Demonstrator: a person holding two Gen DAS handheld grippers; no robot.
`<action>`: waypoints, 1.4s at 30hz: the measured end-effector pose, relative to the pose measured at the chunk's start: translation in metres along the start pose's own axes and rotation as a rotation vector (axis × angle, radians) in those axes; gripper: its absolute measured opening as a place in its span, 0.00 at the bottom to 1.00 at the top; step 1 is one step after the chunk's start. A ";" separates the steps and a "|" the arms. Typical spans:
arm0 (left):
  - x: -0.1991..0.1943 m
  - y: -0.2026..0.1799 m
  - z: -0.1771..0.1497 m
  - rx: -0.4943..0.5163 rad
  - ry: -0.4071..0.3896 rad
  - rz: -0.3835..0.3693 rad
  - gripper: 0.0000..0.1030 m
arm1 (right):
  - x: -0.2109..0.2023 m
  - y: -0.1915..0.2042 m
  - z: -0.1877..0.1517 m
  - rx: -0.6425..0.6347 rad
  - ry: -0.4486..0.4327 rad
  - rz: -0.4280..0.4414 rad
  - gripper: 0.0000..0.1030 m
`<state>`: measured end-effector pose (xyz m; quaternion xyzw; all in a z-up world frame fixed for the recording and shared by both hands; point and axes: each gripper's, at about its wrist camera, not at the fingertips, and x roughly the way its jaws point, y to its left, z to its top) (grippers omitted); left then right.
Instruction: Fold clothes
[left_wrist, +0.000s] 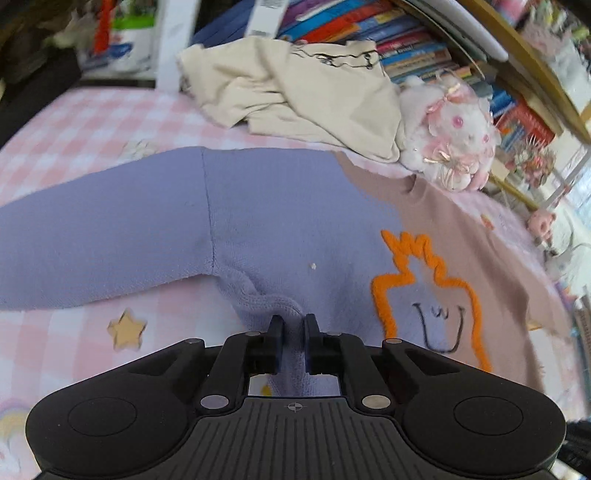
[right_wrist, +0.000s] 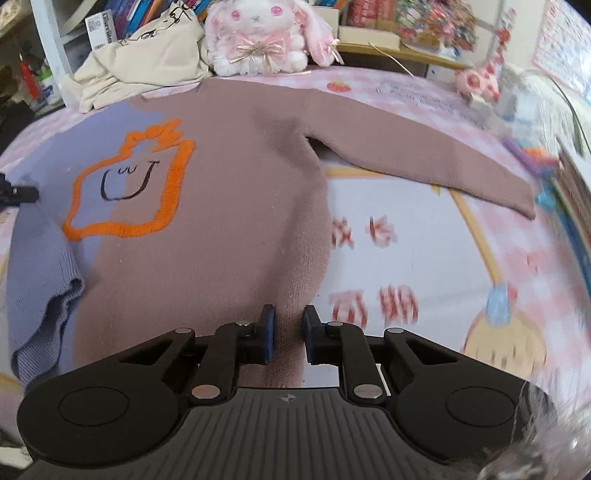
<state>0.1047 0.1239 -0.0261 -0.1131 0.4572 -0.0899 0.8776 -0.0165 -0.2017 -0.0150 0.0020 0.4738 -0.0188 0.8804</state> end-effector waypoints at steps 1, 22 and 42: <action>0.001 -0.003 0.001 0.016 0.004 0.017 0.12 | 0.002 0.001 0.003 -0.017 -0.002 -0.007 0.15; -0.052 -0.096 -0.065 0.244 -0.040 0.084 0.54 | 0.003 -0.014 -0.005 -0.004 -0.033 0.091 0.17; -0.117 -0.077 -0.133 0.087 -0.154 0.487 0.18 | 0.007 -0.033 0.001 -0.211 -0.005 0.269 0.22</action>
